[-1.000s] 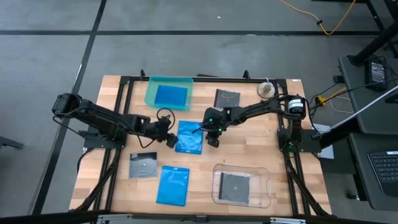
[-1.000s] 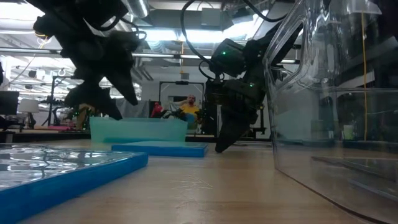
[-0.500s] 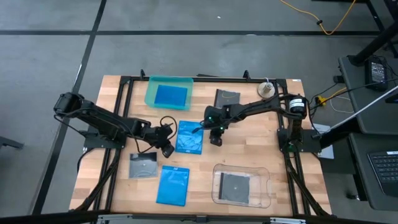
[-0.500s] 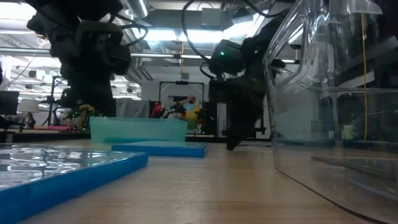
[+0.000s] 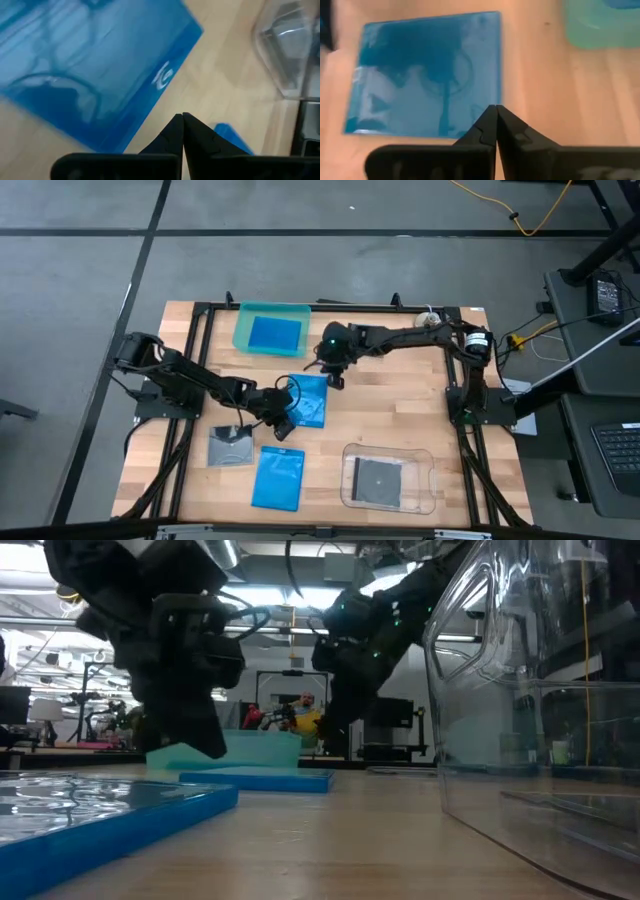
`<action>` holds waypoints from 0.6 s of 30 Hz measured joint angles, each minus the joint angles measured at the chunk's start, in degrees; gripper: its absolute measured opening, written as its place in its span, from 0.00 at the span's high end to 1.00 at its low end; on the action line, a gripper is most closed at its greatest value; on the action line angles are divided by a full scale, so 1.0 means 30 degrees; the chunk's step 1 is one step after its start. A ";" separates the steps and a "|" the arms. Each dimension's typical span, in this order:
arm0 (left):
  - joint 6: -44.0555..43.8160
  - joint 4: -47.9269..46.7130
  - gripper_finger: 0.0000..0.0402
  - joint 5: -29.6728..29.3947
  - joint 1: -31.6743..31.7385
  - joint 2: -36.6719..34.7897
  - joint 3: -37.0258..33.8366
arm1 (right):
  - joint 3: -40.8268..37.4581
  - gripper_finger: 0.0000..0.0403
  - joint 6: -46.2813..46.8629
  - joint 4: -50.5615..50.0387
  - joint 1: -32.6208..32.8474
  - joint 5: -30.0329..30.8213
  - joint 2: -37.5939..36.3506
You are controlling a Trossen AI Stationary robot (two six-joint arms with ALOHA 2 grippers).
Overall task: Pick & place jewel cases by type
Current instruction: Put the top dark blue CD case into the light blue bin
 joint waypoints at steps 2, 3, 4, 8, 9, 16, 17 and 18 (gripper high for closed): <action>0.0114 0.0503 1.00 0.0655 0.0192 0.0255 0.0000 | 0.0000 0.98 0.0001 0.0290 -0.0362 -0.0422 0.0373; 0.0114 0.0886 1.00 0.0865 0.0224 0.0452 -0.0001 | 0.0000 0.98 -0.0034 0.0374 -0.0488 -0.0542 0.0590; 0.0112 0.1178 1.00 0.1050 0.0228 0.0617 0.0000 | 0.0000 0.98 -0.0129 0.0449 -0.0593 -0.0561 0.0806; -0.0180 0.2164 1.00 0.1954 0.0220 0.1179 -0.0015 | 0.0000 0.98 -0.0386 0.1039 -0.0703 -0.1068 0.1490; -0.0354 0.2230 1.00 0.2048 0.0220 0.1332 -0.0015 | 0.0005 0.98 -0.0381 0.1208 -0.0703 -0.1286 0.1649; -0.0880 0.2163 0.99 0.2476 0.0220 0.1609 -0.0015 | 0.0037 0.98 -0.0312 0.1303 -0.0484 -0.2573 0.2441; -0.0905 0.1888 0.99 0.2421 0.0220 0.1609 -0.0015 | 0.0051 0.98 -0.0242 0.1353 -0.0435 -0.3006 0.2546; -0.1047 0.1503 0.99 0.2327 0.0220 0.1609 -0.0015 | 0.0064 0.98 -0.0129 0.1343 -0.0360 -0.3366 0.2661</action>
